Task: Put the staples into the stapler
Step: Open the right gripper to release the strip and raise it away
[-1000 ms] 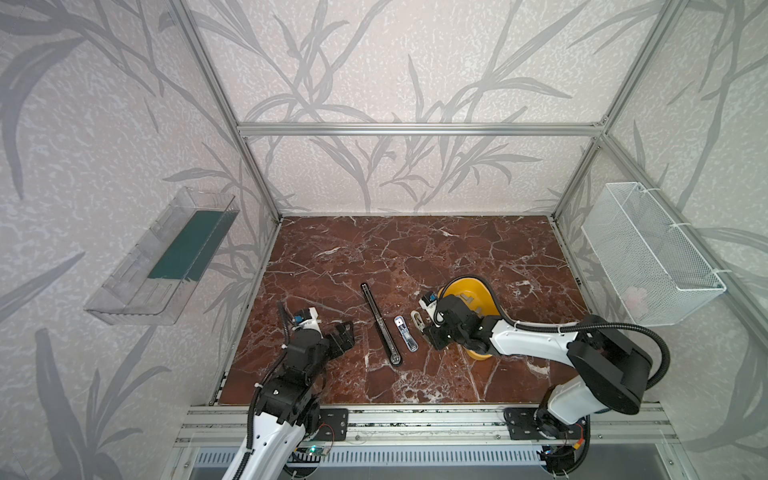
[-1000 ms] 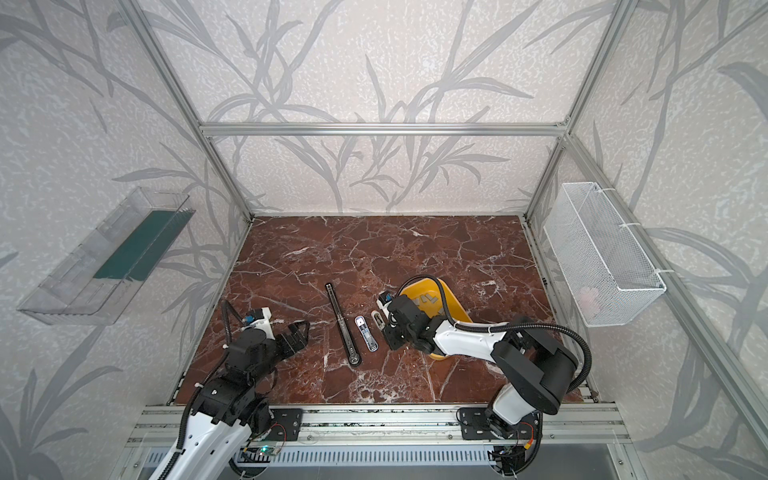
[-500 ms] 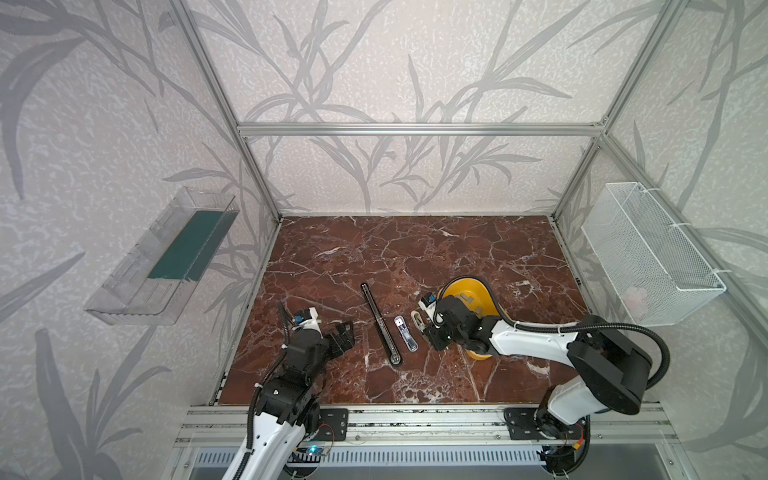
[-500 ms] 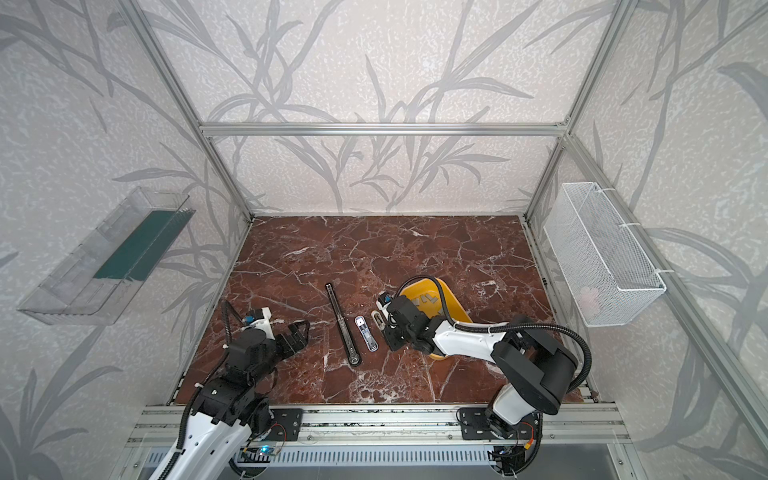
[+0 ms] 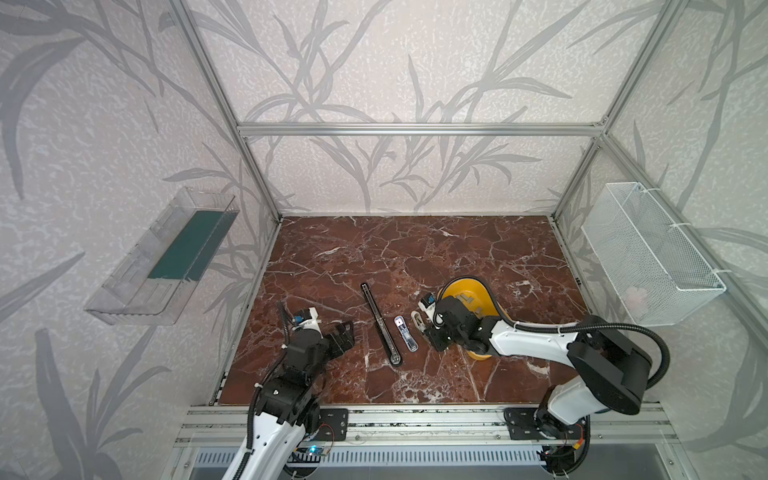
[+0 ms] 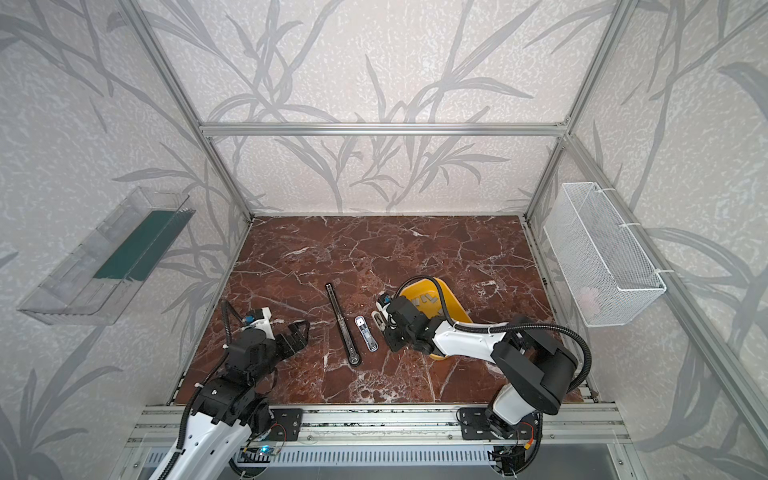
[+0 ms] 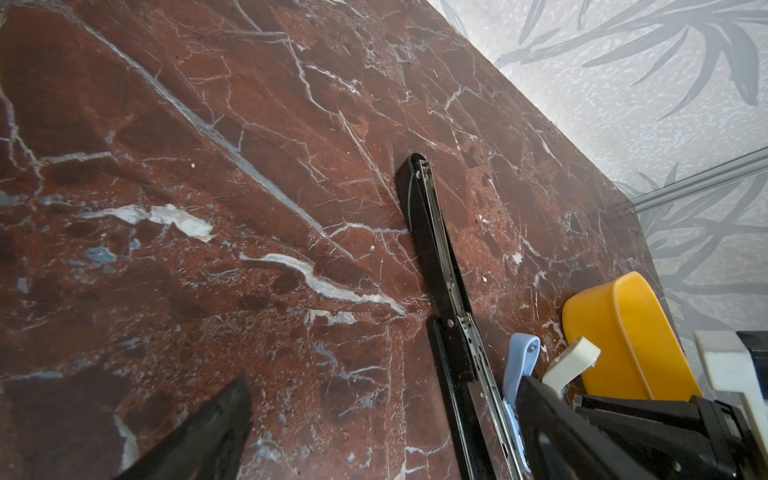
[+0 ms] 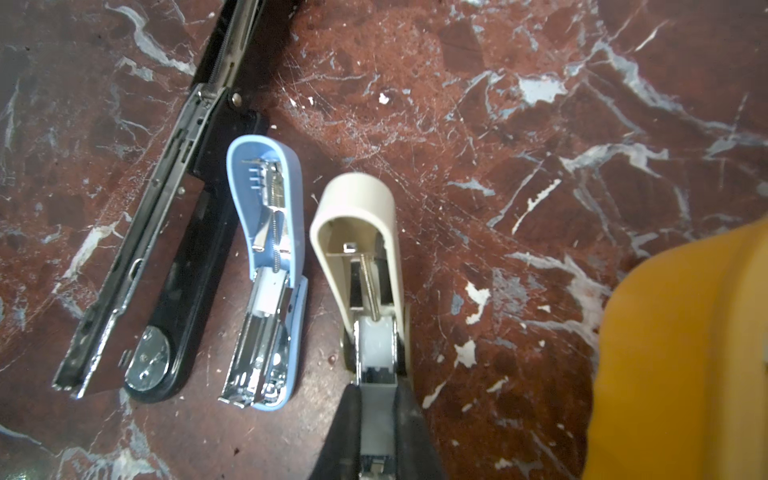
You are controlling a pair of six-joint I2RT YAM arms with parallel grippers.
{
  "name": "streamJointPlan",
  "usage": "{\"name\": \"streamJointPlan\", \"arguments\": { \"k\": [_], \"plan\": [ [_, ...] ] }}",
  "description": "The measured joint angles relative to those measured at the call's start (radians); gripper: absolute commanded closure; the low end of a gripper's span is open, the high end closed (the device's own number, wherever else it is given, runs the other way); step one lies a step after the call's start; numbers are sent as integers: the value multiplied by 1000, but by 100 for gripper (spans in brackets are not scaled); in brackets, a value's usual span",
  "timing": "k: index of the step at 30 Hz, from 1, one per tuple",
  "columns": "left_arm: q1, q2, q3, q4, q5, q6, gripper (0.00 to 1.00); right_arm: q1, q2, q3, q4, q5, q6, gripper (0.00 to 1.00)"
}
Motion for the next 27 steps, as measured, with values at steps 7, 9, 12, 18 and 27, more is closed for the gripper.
{"name": "streamJointPlan", "arguments": {
  "k": [7,9,12,18,27],
  "plan": [
    [0,0,0,0,0,0,1,11,0,0,-11,9,-4,100],
    [0,0,0,0,0,0,1,14,0,0,-17,14,-5,100],
    [0,0,0,0,0,0,1,19,0,0,-20,19,-5,100],
    [0,0,0,0,0,0,1,39,0,0,-27,42,-3,100],
    [0,0,0,0,0,0,1,65,8,13,-48,87,8,94]
  ]
}}
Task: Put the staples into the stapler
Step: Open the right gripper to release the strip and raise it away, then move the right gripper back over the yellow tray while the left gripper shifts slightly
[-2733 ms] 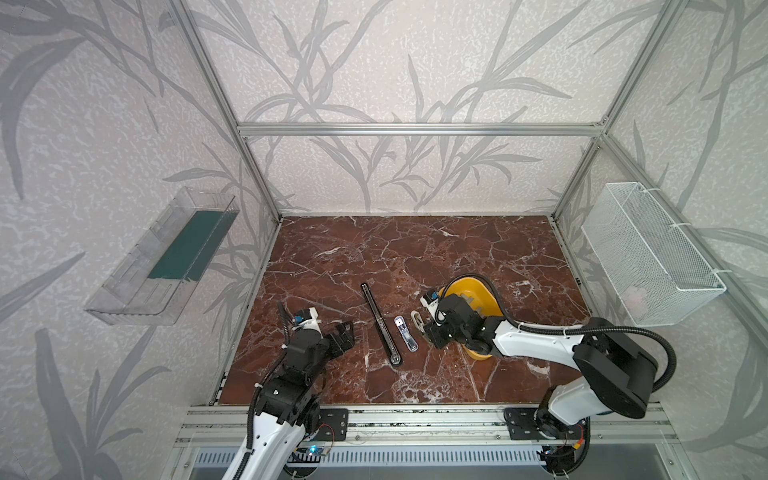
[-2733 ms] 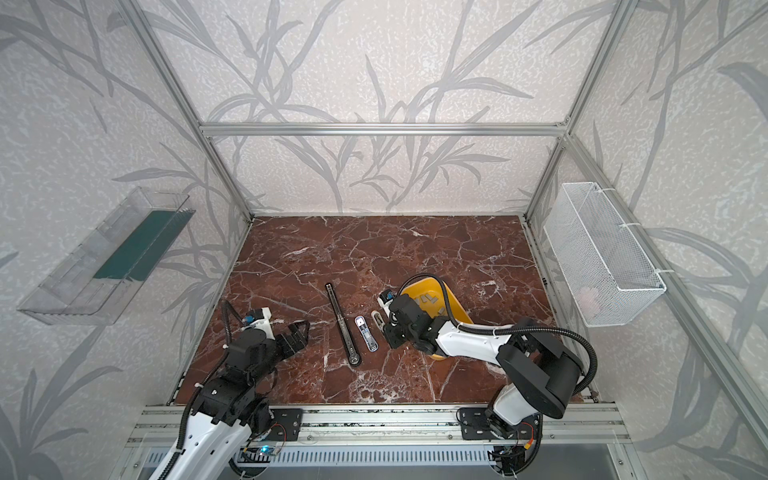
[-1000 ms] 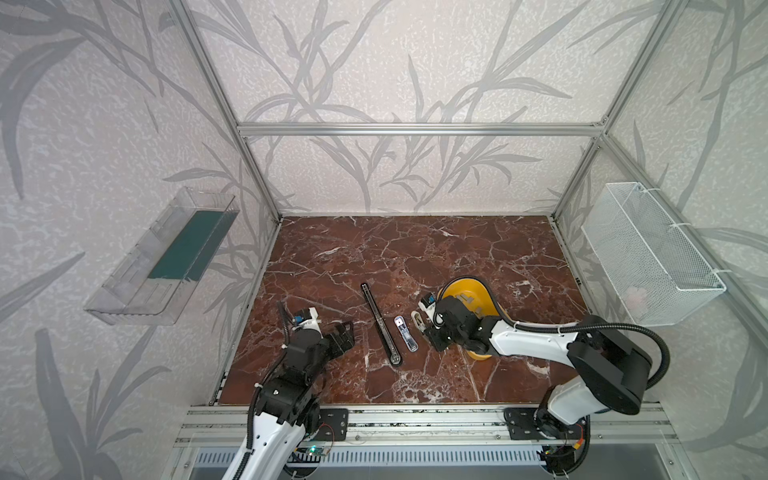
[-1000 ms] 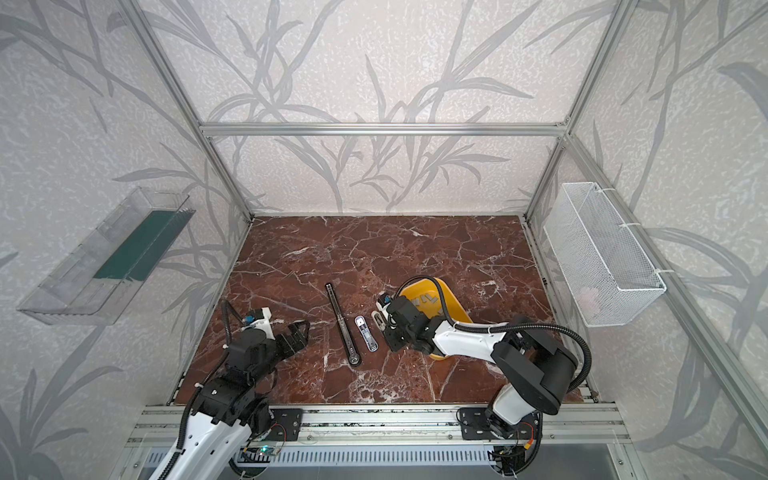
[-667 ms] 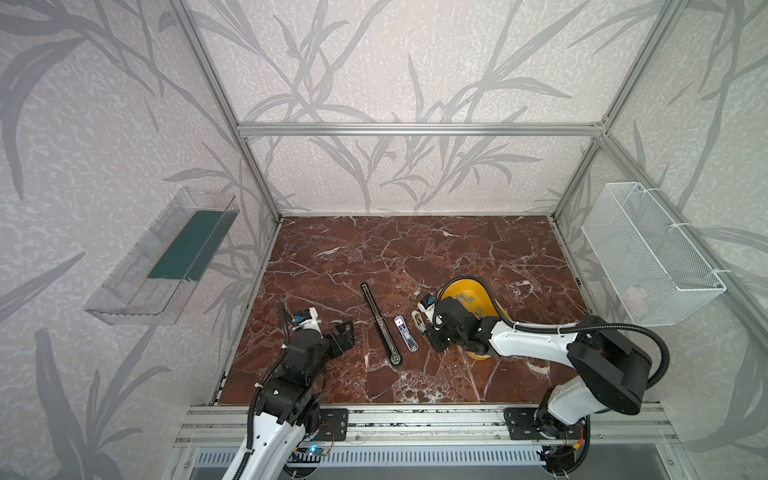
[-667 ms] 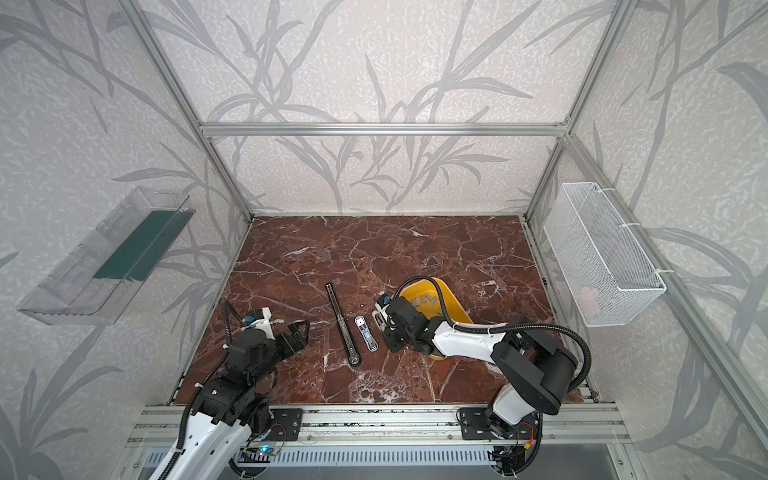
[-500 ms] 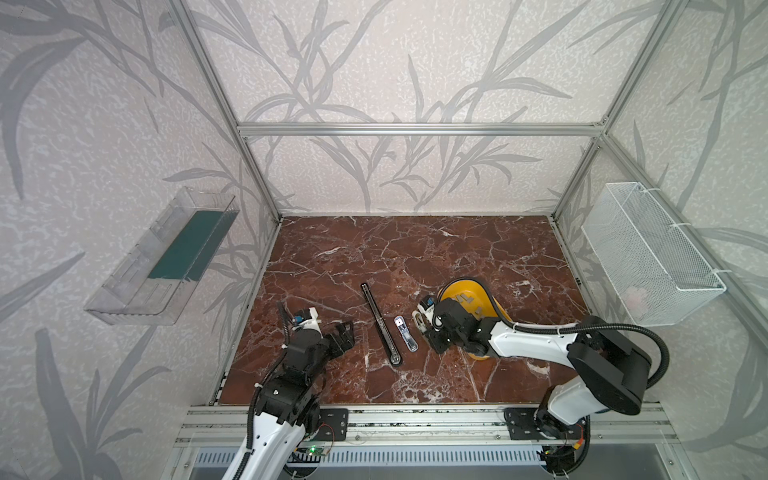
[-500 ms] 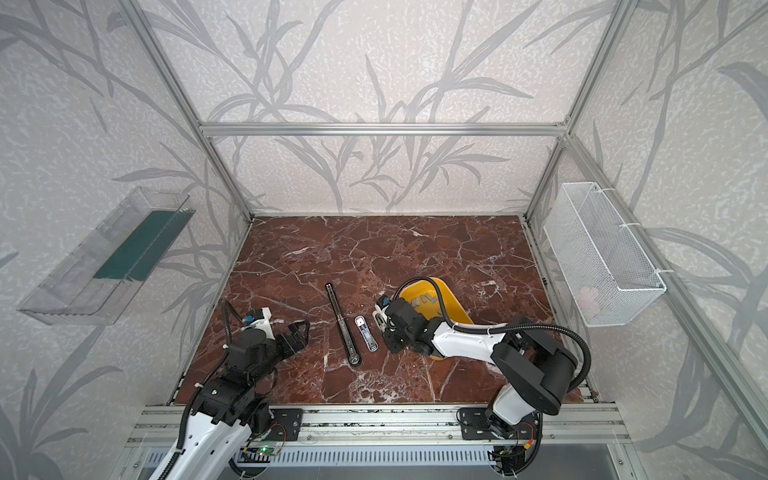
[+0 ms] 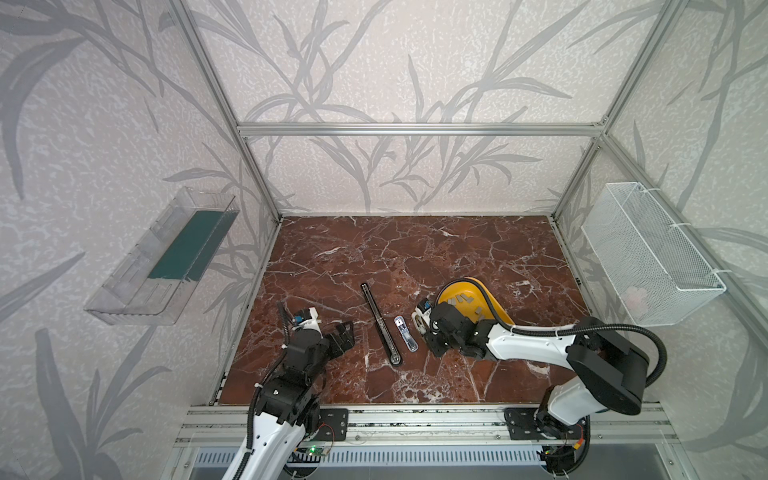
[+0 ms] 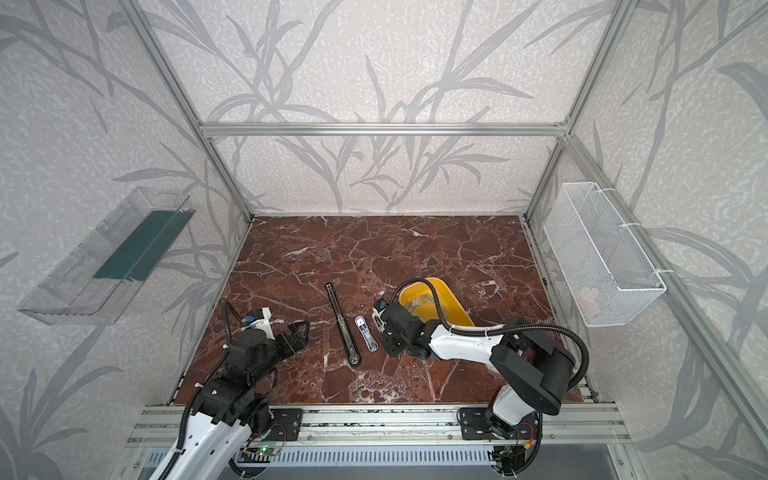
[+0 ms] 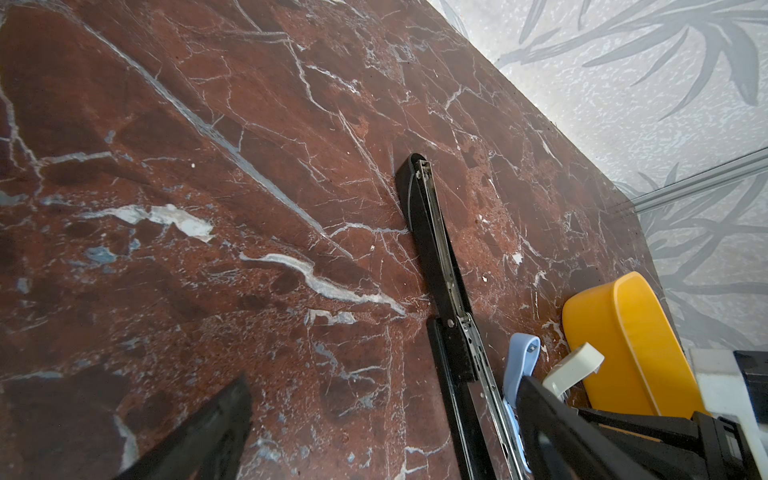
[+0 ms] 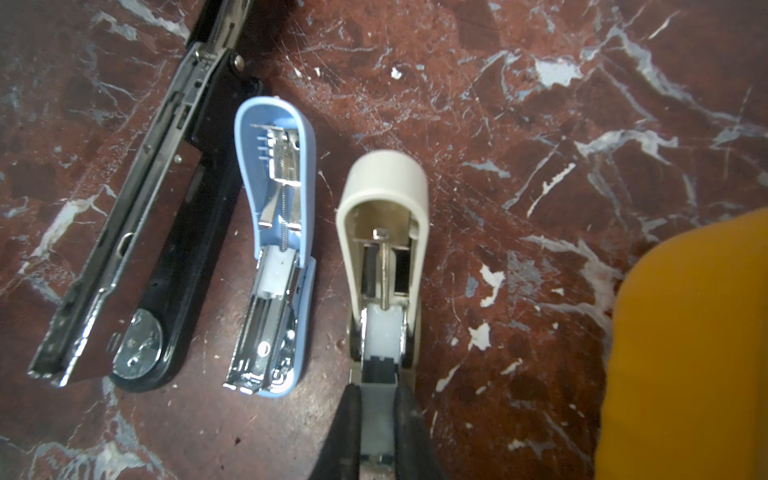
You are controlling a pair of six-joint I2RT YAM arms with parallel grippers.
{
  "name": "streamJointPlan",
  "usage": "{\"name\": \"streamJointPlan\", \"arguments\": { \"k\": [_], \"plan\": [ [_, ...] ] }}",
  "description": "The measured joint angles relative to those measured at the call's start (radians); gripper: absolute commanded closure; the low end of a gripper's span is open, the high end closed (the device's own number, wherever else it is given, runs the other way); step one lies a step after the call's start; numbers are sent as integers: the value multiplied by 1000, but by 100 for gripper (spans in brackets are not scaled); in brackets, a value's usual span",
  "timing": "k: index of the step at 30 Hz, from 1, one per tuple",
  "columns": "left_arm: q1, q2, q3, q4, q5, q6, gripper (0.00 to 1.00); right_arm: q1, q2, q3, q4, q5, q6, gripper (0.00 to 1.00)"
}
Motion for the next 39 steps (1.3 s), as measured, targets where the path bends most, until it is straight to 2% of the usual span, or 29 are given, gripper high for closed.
{"name": "streamJointPlan", "arguments": {
  "k": [7,23,32,36,39],
  "plan": [
    [0,0,0,0,0,0,1,2,3,5,-9,8,9,78],
    [0,0,0,0,0,0,1,7,-19,5,-41,8,13,63],
    [0,0,0,0,0,0,1,10,-217,5,-36,16,5,63],
    [0,11,3,-10,-45,-6,1,10,-366,-9,-35,81,-13,64],
    [0,73,42,-8,-64,-6,1,3,-498,-45,-35,146,-24,65]
  ]
}}
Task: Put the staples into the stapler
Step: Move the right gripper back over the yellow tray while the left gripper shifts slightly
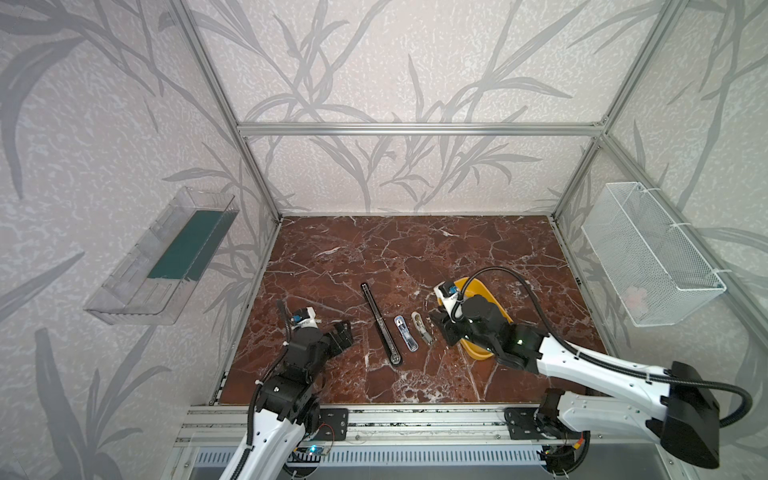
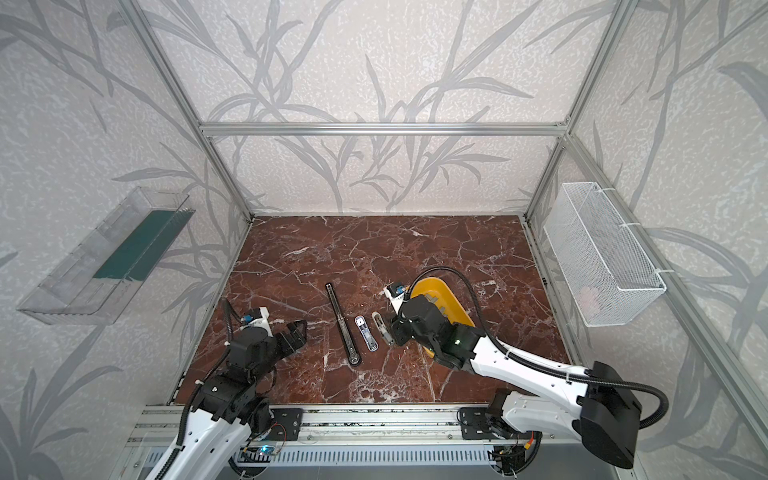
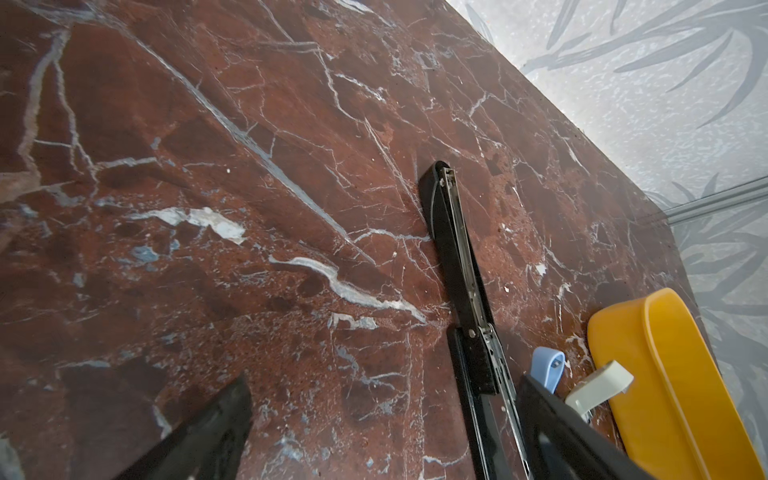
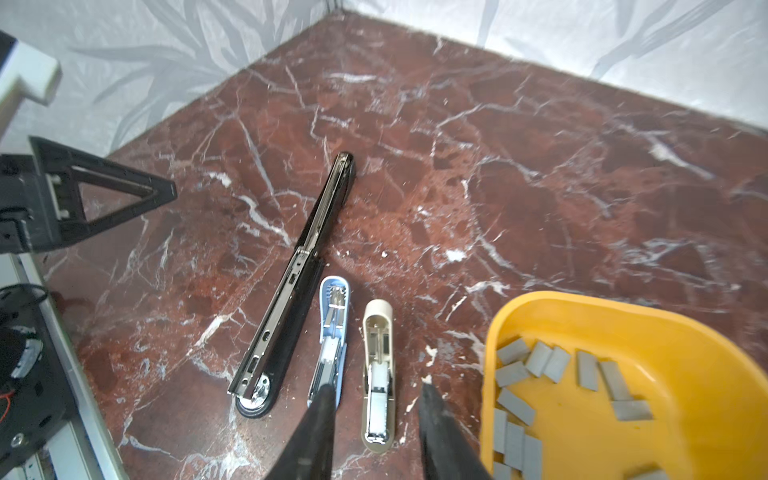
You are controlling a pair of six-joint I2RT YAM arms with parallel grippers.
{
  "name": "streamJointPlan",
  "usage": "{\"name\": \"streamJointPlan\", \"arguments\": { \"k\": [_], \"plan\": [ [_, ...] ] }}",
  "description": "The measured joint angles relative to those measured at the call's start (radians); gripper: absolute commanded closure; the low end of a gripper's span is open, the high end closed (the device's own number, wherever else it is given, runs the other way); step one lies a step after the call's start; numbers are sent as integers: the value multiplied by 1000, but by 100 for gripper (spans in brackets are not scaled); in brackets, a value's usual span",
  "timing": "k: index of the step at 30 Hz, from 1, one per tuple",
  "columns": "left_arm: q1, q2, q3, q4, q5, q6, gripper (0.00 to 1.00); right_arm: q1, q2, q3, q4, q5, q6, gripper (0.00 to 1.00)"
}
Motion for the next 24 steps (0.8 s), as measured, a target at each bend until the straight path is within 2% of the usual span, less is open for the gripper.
{"name": "streamJointPlan", "arguments": {
  "k": [7,12,16,18,24],
  "plan": [
    [0,237,95,163,29,26,1,-62,-100,-30,-54,134,1,67],
    [0,316,88,239,11,74,0,-138,-105,-73,-75,147,28,67],
    [0,285,33,282,-57,132,1,-218,-64,-78,-78,109,76,68],
    [0,245,3,292,-66,162,1,-225,-59,-74,-99,93,99,68],
    [1,28,-59,287,-75,187,1,-229,-60,-26,-167,81,153,68]
  ]
}}
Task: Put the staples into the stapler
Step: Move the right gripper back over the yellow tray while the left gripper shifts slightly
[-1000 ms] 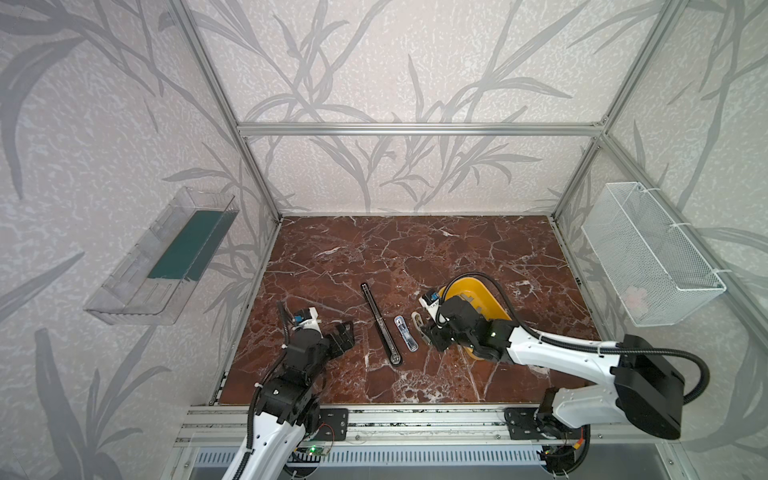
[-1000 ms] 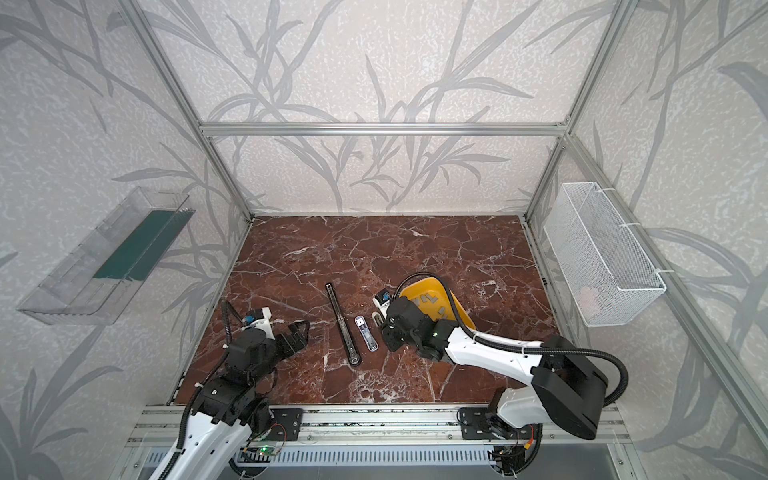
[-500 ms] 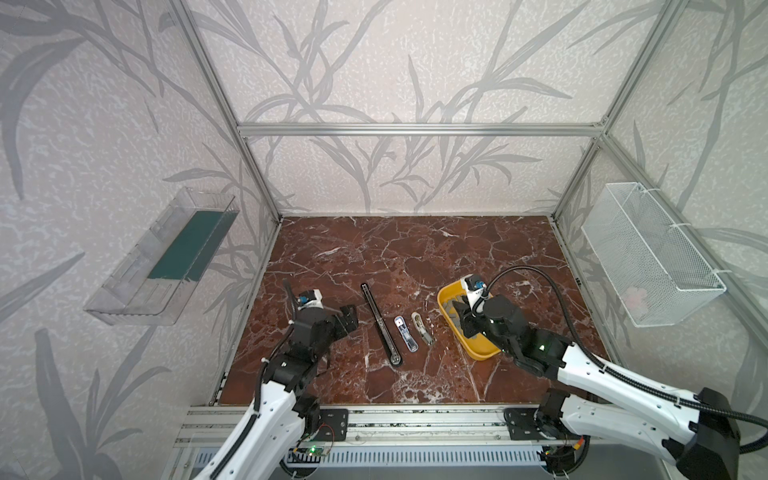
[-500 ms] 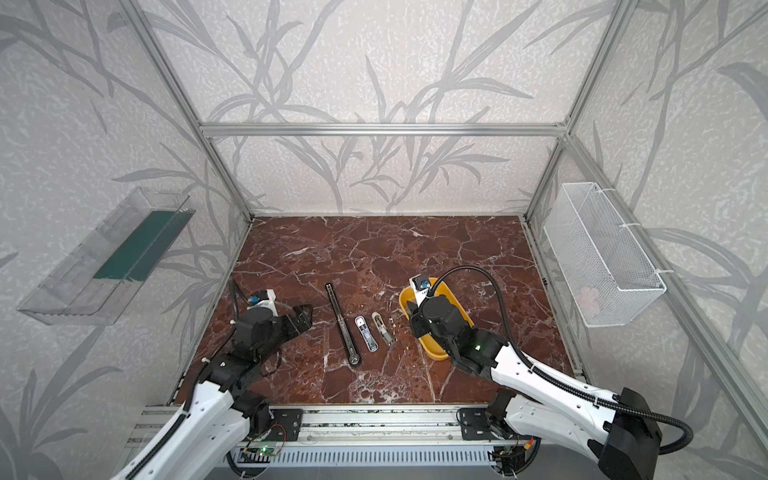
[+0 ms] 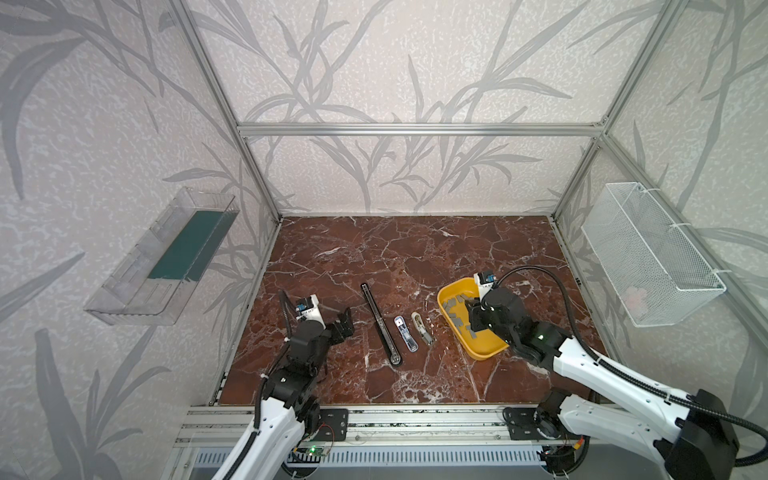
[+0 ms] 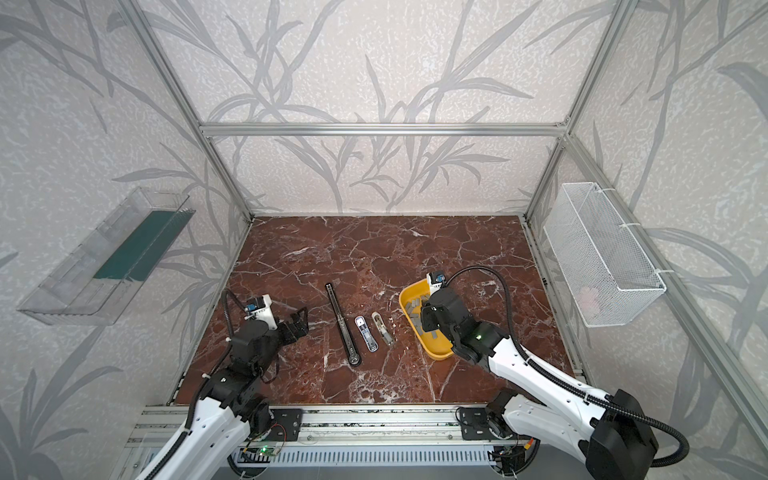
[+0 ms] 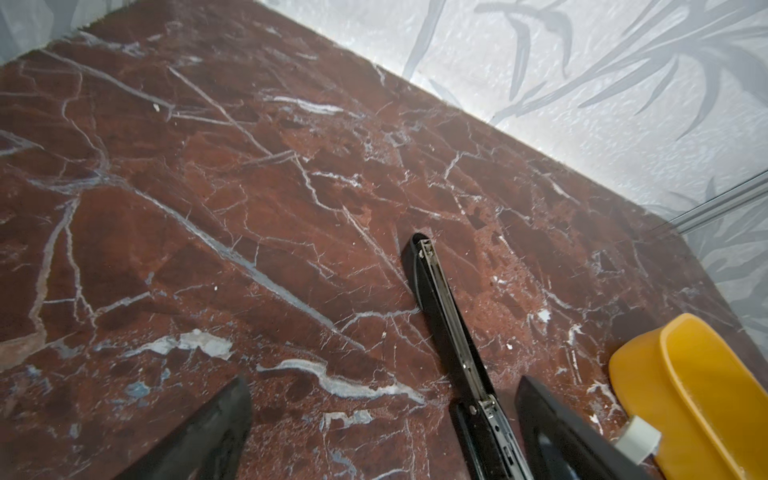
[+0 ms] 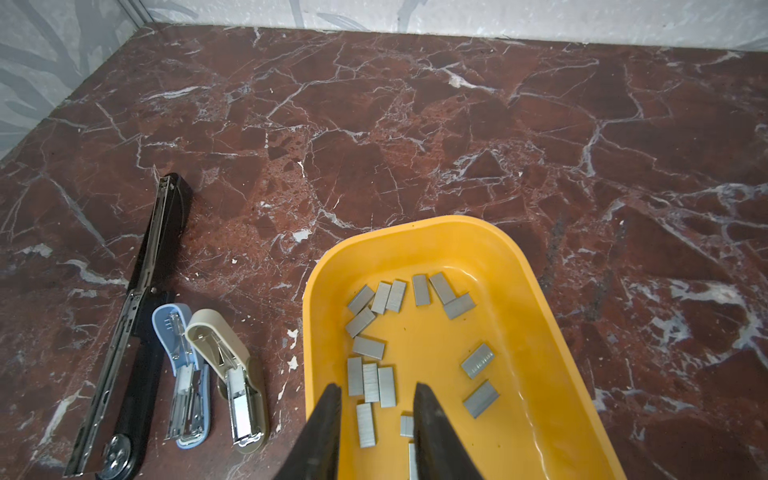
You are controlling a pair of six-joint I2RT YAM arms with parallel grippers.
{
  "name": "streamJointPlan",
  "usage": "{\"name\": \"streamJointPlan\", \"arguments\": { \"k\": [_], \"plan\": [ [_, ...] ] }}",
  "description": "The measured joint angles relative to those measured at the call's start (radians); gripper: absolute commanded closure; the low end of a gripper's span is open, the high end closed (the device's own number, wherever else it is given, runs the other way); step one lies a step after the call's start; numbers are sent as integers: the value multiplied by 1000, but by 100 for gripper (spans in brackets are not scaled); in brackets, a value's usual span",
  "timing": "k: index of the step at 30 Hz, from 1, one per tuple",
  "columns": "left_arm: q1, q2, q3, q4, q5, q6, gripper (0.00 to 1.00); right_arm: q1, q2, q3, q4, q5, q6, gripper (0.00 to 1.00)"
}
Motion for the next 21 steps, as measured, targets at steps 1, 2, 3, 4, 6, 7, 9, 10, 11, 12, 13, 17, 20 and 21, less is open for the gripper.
{"name": "streamJointPlan", "arguments": {
  "k": [1,2,3,4,6,7,9,10,11,12,13,17,20,21],
  "plan": [
    [0,-39,-6,-4,0,-1,1,-3,4,11,-10,0,3,68],
    [0,-71,-10,-8,0,-3,1,-7,10,19,-13,0,4,68],
    [0,-97,-14,-12,1,-4,1,-13,21,27,-15,0,5,68],
    [0,-113,-16,-19,2,-4,1,-21,32,30,-13,2,2,69],
    [0,-119,-16,-27,6,-5,1,-42,56,26,-12,8,-3,69],
    [0,-114,-16,-32,11,-5,1,-57,69,20,-10,8,-5,69],
    [0,-95,-16,-34,23,-5,1,-88,93,5,-9,-1,-5,70],
    [0,-80,-16,-34,33,-5,1,-103,108,0,-10,-4,-5,70],
    [0,-64,-16,-34,40,-5,1,-113,123,-2,-11,-7,-5,70],
    [0,-47,-16,-33,48,-5,1,-124,142,-2,-10,-11,-5,70],
    [0,-28,-16,-32,58,-5,1,-131,161,-2,-7,-16,-5,70],
    [0,26,-16,-27,78,-4,1,-135,237,4,8,-58,-7,70],
    [0,59,-16,-14,81,-5,1,-135,310,29,10,-95,-6,70],
    [0,71,-16,-10,81,-4,1,-135,333,40,8,-100,-6,68]
  ]
}}
